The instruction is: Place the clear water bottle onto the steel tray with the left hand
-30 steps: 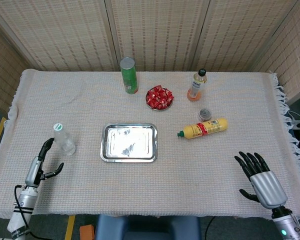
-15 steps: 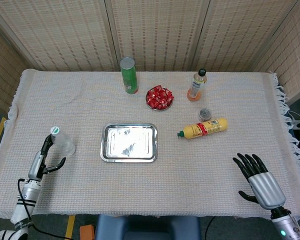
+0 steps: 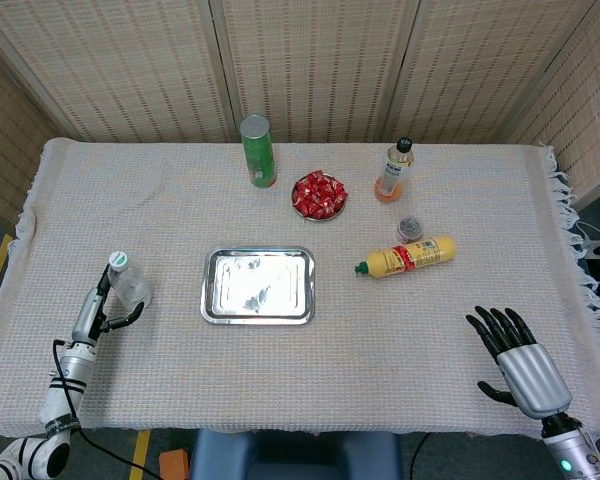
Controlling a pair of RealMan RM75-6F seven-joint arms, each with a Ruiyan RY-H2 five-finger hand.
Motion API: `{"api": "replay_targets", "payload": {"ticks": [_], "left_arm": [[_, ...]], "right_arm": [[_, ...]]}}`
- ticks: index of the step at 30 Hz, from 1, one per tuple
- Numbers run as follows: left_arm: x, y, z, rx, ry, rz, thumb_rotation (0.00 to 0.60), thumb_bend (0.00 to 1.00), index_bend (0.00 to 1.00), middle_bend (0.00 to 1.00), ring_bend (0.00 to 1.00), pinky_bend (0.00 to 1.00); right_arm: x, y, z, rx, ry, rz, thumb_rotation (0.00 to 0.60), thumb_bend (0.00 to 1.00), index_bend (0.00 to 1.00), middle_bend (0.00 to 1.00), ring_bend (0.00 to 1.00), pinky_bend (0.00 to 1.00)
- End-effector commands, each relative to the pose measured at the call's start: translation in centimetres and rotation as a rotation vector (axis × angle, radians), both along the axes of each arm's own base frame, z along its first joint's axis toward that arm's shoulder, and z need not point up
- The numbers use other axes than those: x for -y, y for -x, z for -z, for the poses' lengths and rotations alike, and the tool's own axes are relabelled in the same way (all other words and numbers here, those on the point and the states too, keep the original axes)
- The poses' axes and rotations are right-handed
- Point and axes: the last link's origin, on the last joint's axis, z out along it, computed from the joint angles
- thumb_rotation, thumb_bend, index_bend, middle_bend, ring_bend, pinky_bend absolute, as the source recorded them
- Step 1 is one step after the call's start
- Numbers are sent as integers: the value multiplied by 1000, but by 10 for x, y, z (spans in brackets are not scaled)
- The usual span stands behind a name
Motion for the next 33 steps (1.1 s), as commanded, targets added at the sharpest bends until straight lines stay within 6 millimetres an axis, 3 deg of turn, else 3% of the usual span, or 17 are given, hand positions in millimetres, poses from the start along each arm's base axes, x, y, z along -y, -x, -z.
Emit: {"api": "replay_targets", "payload": {"ticks": [1, 8, 11, 18, 26, 31, 33], "left_arm": [[-5, 0, 1, -14, 0, -8, 600, 332, 0, 0, 0, 12], [-14, 4, 4, -39, 4, -47, 600, 356, 23, 47, 0, 52], [-15, 6, 4, -32, 7, -63, 600, 381, 120, 147, 29, 113], [-12, 5, 1, -25, -14, -57, 600, 484, 389, 412, 254, 345], [-6, 3, -15, -93, -159, -10, 600, 489, 413, 424, 269, 365], [-15, 21, -54, -177, -465, -69, 600, 489, 396, 403, 245, 342], [-20, 31, -66, -130, -525, -131, 600, 490, 382, 375, 215, 317]], "right_arm": [[0, 0, 1, -3, -2, 1, 600, 52, 0, 0, 0, 0], [-1, 0, 0, 0, -13, 2, 600, 52, 0, 0, 0, 0], [-1, 0, 1, -2, -16, 3, 600, 52, 0, 0, 0, 0], [-1, 0, 2, -6, -21, 6, 600, 52, 0, 0, 0, 0], [-1, 0, 3, -11, -28, 12, 600, 52, 0, 0, 0, 0], [-5, -1, 1, -8, -28, 5, 600, 51, 0, 0, 0, 0], [-6, -2, 0, -6, -25, -1, 600, 51, 0, 0, 0, 0]]}}
